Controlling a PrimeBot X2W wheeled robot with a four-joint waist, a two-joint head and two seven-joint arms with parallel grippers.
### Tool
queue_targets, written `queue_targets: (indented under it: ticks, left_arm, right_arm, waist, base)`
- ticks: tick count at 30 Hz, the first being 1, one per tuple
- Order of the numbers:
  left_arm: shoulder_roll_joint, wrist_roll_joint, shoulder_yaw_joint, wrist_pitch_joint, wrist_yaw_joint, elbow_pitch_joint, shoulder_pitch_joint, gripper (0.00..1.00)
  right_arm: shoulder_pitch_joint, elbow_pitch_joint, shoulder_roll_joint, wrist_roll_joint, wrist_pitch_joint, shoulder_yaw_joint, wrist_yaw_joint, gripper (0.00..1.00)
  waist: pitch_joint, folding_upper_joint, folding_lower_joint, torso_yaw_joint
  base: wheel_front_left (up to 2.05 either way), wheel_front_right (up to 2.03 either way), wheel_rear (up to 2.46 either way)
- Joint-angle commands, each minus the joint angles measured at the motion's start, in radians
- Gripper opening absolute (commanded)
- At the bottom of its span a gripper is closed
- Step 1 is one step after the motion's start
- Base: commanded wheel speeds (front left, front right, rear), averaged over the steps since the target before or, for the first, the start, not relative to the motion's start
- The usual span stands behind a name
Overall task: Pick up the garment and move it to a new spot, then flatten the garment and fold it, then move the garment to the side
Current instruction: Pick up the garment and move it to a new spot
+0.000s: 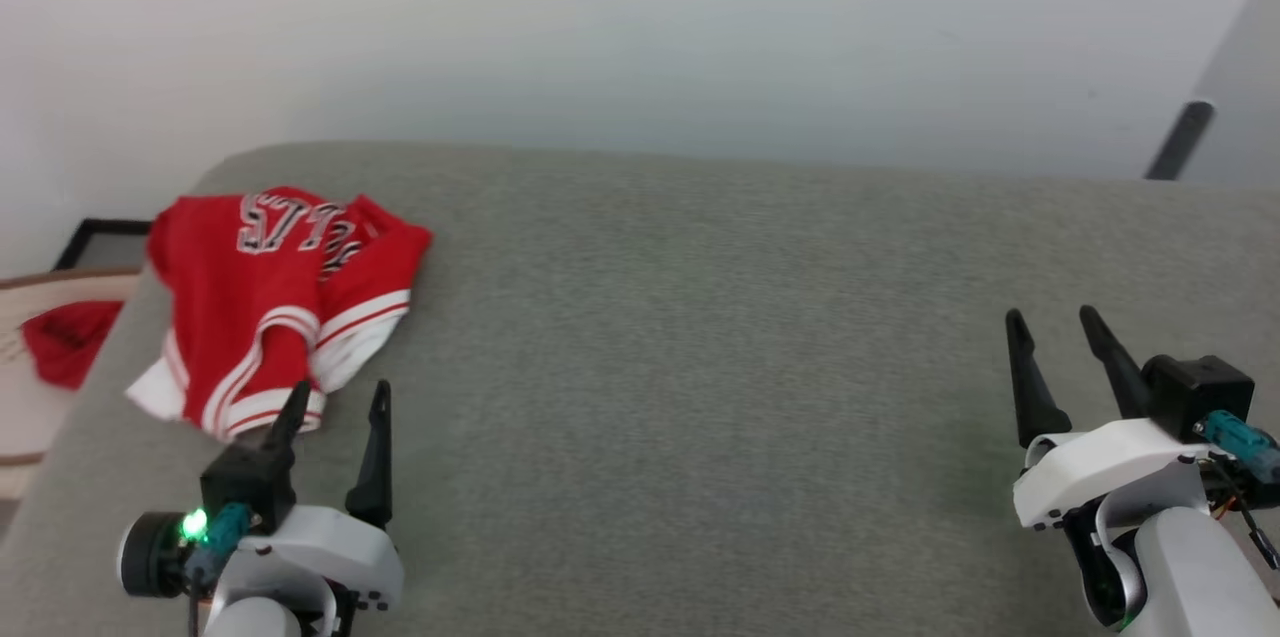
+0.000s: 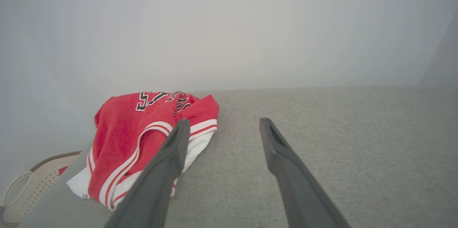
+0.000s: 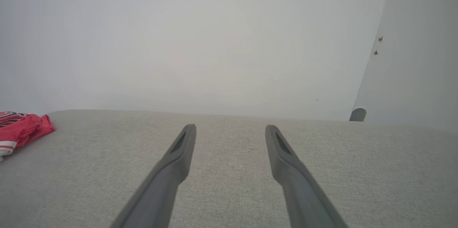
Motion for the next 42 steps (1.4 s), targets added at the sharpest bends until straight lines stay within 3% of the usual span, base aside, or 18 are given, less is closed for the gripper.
queue_targets:
  ticks: [1,17,29,34,38,42]
  left_arm:
    - [-0.002,-0.002,0.005,0.000,0.003,0.002,0.009,1.00]
    - [-0.048,-0.010,0.048,0.000,0.054,-0.022,0.109,1.00]
    - [-0.116,-0.059,0.165,0.000,0.130,-0.209,0.237,1.00]
    - [-0.131,-0.063,0.158,0.000,0.142,-0.260,0.276,1.00]
    - [-0.135,-0.060,0.142,0.000,0.131,-0.263,0.278,1.00]
    - [-0.113,-0.028,0.103,0.000,0.086,-0.223,0.223,1.00]
  right_arm:
    - [0.014,-0.002,0.003,0.008,-0.005,0.006,0.001,1.00]
    - [0.029,0.010,0.040,0.063,-0.004,0.145,0.001,1.00]
    - [-0.156,0.096,0.065,0.153,-0.003,0.430,0.001,1.00]
    - [-0.188,0.106,0.056,0.201,-0.003,0.484,0.001,1.00]
    - [-0.192,0.097,0.050,0.223,-0.003,0.502,0.001,1.00]
    - [-0.158,0.084,0.030,0.223,-0.003,0.457,0.001,1.00]
  waist:
    - [-0.008,0.0000,0.0000,0.054]
    - [-0.040,0.0000,0.0000,0.439]
    - [0.040,0.0000,0.0000,0.487]
    - [0.046,0.0000,0.0000,0.485]
    - [0.049,0.0000,0.0000,0.483]
    - [0.043,0.0000,0.0000,0.471]
  base:
    - [0.00,0.00,0.00]
    - [0.00,0.00,0.00]
    - [-0.03,-0.03,-0.03]
    - [-0.17,-0.17,-0.17]
    - [-0.01,-0.01,-0.01]
    - [0.00,0.00,0.00]
